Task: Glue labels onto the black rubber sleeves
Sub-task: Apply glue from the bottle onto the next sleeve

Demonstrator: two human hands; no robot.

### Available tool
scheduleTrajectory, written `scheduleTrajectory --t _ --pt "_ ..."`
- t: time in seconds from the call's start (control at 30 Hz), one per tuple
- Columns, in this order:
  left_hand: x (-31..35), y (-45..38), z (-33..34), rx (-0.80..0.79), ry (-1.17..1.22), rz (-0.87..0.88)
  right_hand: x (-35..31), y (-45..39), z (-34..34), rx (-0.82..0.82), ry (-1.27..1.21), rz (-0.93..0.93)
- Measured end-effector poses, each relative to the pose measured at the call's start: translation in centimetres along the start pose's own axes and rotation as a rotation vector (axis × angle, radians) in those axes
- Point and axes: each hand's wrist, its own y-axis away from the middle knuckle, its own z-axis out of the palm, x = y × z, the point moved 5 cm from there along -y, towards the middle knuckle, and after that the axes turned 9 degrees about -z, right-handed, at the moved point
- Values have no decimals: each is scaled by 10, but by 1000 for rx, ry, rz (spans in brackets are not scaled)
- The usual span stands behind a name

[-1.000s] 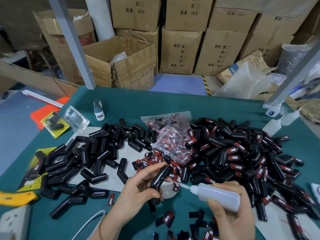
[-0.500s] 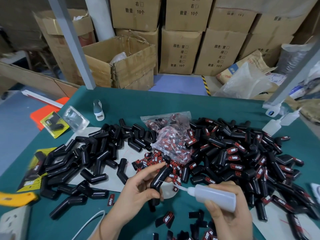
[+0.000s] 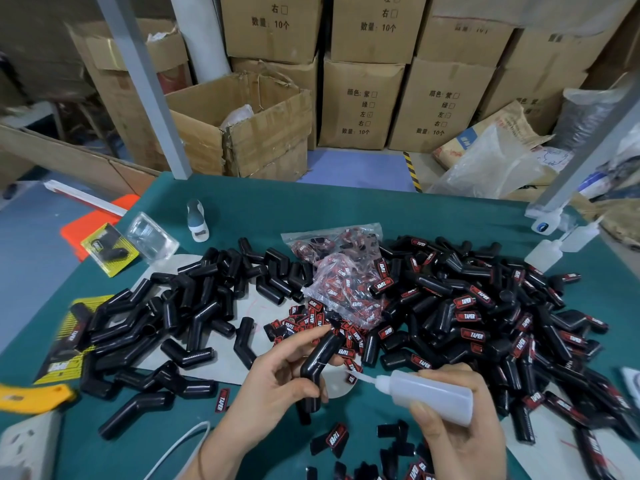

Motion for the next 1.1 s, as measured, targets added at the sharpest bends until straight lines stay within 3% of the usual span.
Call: scheduleTrajectory --t 1.1 --pt "5 2 4 -38 93 27 -5 0 2 -4 4 52"
